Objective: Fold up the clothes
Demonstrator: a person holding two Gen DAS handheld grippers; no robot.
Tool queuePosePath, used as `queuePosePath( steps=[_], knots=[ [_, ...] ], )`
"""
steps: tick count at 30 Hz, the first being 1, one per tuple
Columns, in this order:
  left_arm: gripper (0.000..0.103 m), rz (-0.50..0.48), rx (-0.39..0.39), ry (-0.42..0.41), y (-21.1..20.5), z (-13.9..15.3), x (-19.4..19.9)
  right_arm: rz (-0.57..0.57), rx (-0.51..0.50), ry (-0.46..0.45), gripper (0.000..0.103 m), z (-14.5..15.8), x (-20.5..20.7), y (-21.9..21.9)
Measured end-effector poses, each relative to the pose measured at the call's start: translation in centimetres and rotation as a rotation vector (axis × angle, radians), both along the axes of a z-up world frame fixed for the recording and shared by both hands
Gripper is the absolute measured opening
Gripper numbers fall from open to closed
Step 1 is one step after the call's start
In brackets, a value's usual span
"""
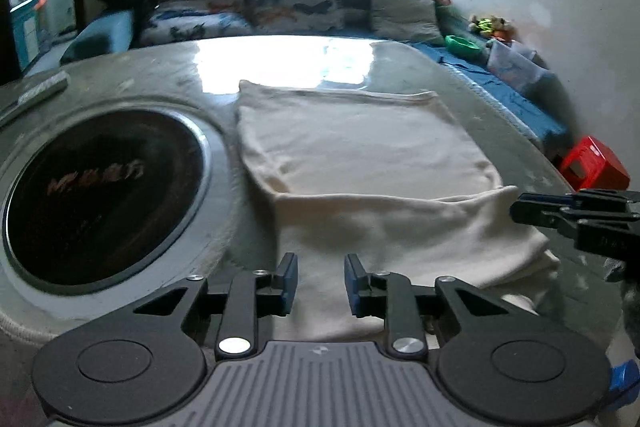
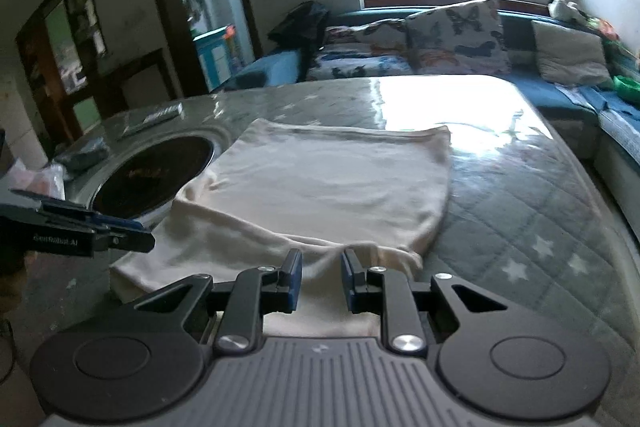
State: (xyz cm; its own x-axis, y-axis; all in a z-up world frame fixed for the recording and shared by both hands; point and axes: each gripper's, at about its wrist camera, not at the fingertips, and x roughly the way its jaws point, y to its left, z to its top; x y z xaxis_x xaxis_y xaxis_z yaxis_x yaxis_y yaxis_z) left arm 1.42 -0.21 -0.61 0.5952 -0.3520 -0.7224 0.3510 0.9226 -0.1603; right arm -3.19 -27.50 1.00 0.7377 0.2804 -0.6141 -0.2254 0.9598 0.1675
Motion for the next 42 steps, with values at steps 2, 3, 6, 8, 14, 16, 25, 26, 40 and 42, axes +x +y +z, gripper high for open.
queuePosePath(
  steps=[2, 3, 6, 8, 14, 16, 25, 26, 40, 42],
  knots=[
    [0.027, 0.009, -0.005, 0.001, 0.2, 0.1, 0.4, 0.013, -0.022, 0.008, 0.021, -0.4, 0.8, 0.6],
    [0.027, 0.004, -0.012, -0.003, 0.2, 0.4, 0.3, 0.011, -0.027, 0.011, 0.021, -0.6, 1.0, 0.7],
    [0.027, -0.035, -0.036, -0.022, -1.0, 0.9, 0.7, -0.006, -0.03, 0.025, 0.021, -1.0, 1.7, 0.7],
    [0.027, -0.07, -0.049, -0.03, -2.1, 1.0, 1.2, -0.01, -0.031, 0.029, 0.021, -1.2, 1.8, 0.6],
    [0.02, -0.06, -0.015, -0.011, -3.7, -0.4, 3.8, 0.0, -0.067, 0.027, 0.021, -1.4, 1.9, 0.6],
    [0.018, -0.023, -0.019, 0.007, -3.1, -0.9, 4.6, -0.008, -0.075, 0.036, 0.02, -1.6, 2.1, 0.3],
    [0.02, -0.023, -0.022, 0.007, -1.9, -0.2, 3.8, 0.031, -0.086, 0.008, 0.02, -0.5, 0.9, 0.8],
    [0.02, -0.036, -0.026, 0.002, -1.9, 0.1, 3.4, 0.044, -0.091, 0.005, 0.02, -0.4, 0.5, 1.0],
    [0.035, -0.105, 0.035, -0.006, -3.3, -0.8, 0.1, 0.066, -0.118, 0.031, 0.02, -1.5, -2.0, 1.3],
    [0.041, -0.104, 0.053, -0.019, -3.2, -0.5, -0.2, 0.07, -0.11, 0.019, 0.02, -1.2, -2.2, 1.3]
  ],
)
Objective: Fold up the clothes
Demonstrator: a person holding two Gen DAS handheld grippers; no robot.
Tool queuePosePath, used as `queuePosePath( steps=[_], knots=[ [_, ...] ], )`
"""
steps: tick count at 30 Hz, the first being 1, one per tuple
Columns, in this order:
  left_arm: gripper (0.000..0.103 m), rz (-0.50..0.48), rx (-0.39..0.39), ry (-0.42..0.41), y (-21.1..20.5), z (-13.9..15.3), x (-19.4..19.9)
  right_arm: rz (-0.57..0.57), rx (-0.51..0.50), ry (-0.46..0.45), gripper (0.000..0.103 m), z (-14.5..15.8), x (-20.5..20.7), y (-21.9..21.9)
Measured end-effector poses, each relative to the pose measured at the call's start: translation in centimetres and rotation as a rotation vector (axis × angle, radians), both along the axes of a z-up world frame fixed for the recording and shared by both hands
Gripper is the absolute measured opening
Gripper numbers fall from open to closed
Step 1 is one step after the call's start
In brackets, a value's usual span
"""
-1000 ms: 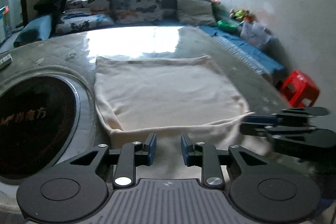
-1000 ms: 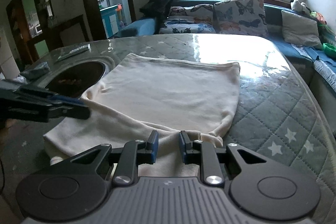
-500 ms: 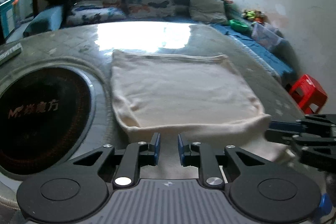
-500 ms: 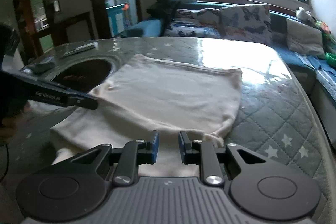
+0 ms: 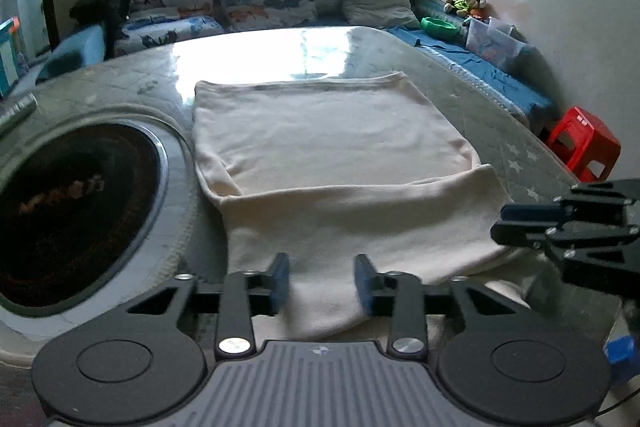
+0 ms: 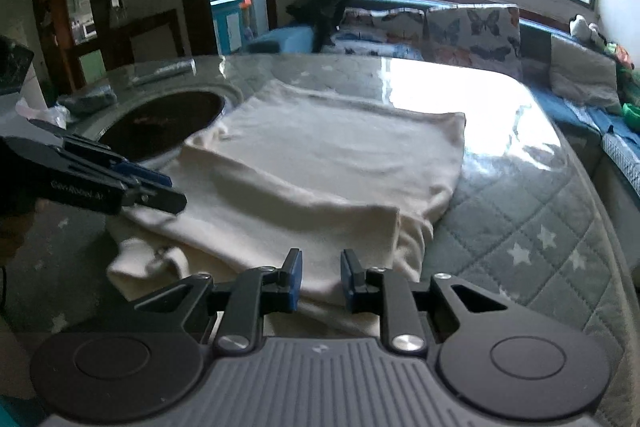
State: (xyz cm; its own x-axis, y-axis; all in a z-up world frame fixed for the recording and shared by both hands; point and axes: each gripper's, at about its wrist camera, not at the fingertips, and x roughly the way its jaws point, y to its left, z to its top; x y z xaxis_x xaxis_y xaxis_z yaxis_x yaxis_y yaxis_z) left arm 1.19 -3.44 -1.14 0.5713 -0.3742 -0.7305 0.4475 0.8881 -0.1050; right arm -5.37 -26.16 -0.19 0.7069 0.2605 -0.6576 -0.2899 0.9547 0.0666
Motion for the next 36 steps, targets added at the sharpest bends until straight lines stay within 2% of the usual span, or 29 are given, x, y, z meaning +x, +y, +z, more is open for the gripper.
queuePosePath(
  steps=[6, 9, 12, 19, 23, 26, 27, 30, 31, 32, 36],
  knots=[
    [0.044, -0.027, 0.033, -0.026, 0.5, 0.8, -1.7, -0.001, -0.006, 0.021, 0.021, -0.9, 0.1, -0.1],
    [0.048, -0.065, 0.064, -0.044, 1.0, 1.2, -2.9, 0.004, 0.003, 0.01, 0.022, -0.2, -0.3, -0.2],
    [0.051, -0.145, 0.107, -0.082, 1.4, 1.5, -5.0, 0.023, -0.02, -0.003, 0.031, 0.6, -1.3, -0.2],
    [0.055, -0.363, 0.24, -0.19, -0.4, 0.0, -9.4, 0.082, -0.111, 0.004, 0.033, 1.1, -3.7, -0.1],
    [0.054, -0.401, 0.286, -0.234, -1.3, -1.0, -9.6, 0.124, -0.165, 0.01, 0.033, 1.1, -4.8, 0.2],
    [0.054, -0.42, 0.302, -0.263, -1.7, -1.6, -9.6, 0.159, -0.202, 0.009, 0.039, 1.0, -5.5, 0.7],
    [0.052, -0.428, 0.309, -0.276, -1.8, -1.8, -9.7, 0.174, -0.214, 0.006, 0.04, 0.9, -5.7, 1.0],
    [0.036, -0.441, 0.327, -0.304, -2.1, -2.4, -9.6, 0.214, -0.253, 0.001, 0.041, 0.5, -6.1, 1.6],
    [0.024, -0.437, 0.316, -0.303, -2.0, -2.3, -9.4, 0.224, -0.266, 0.0, 0.042, 0.3, -6.1, 1.8],
    [0.016, -0.433, 0.305, -0.301, -2.0, -2.1, -9.3, 0.233, -0.278, -0.002, 0.044, 0.1, -6.2, 2.0],
    [0.014, -0.402, 0.236, -0.291, -1.2, -0.6, -8.0, 0.271, -0.341, -0.038, 0.053, -0.4, -6.6, 2.8]
  ],
)
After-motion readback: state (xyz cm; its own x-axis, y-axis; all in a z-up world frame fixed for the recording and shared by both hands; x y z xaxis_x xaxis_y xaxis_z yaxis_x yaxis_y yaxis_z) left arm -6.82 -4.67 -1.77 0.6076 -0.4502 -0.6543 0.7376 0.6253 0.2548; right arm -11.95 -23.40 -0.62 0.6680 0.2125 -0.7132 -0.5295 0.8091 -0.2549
